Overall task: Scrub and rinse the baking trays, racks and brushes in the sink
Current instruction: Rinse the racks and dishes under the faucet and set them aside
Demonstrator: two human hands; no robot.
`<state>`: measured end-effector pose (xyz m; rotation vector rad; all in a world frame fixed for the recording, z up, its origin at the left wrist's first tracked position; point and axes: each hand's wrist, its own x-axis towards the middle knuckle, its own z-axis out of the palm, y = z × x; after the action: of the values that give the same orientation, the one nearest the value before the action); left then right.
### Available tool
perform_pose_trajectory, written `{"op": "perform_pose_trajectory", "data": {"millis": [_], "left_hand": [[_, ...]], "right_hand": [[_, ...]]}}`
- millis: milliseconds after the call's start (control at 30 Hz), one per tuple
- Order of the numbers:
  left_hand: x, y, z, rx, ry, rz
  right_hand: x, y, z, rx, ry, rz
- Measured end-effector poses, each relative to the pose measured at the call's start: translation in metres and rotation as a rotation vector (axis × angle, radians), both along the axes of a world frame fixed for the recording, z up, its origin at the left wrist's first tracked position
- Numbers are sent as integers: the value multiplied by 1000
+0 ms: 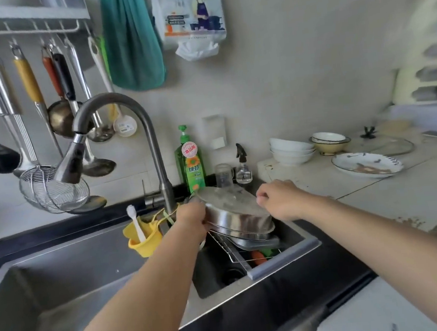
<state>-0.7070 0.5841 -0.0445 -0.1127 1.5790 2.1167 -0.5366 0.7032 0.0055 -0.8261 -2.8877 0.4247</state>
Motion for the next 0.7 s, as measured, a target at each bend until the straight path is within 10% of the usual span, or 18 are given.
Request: {"op": "perform_pose_trajectory", "data": {"millis": [133,267,400,700], "left_hand": [[-22,-50,11,-939,733,-217],[-73,-146,-11,-886,492,-244],[-106,-268,-36,-1659,810,-696],[-125,-368,-96,-1354,600,-983]], "right_hand": [[-26,-26,-8,7,7,93],[-71,-74,-25,13,62,221],[-125,-142,-48,-56,77,328],[-220,-228,-117,-130,-70,405]]}}
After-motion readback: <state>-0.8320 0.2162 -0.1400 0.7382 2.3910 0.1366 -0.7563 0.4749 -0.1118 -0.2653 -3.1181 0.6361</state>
